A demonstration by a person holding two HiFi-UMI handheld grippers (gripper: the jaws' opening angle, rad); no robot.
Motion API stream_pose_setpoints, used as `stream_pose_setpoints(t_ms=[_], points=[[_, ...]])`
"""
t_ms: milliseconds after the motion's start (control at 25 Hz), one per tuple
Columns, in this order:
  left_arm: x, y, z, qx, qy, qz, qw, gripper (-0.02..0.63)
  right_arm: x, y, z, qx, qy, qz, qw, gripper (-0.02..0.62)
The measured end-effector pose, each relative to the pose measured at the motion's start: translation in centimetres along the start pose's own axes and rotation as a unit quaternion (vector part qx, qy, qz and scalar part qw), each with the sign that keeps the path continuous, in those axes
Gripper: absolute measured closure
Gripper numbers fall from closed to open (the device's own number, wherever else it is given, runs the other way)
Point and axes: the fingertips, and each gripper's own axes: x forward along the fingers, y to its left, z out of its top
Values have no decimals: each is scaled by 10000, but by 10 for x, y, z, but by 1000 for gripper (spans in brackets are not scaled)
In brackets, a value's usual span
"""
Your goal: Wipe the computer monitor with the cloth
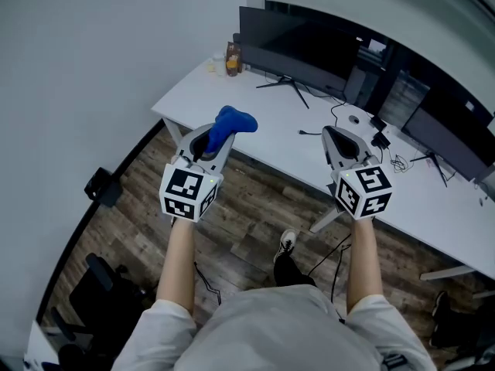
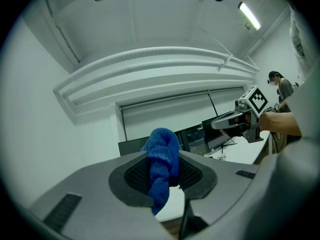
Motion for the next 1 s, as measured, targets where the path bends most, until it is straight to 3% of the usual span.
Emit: stream_pose_setpoints(t_ms=[680,1000], points=[[249,91,-10,-221,88,422,9988,480,204,-182,6,-190,-157,430,9988,583],[332,111,-27,-296,280,607,9973,480,268,-244,-9,-274,-120,669,9973,583]])
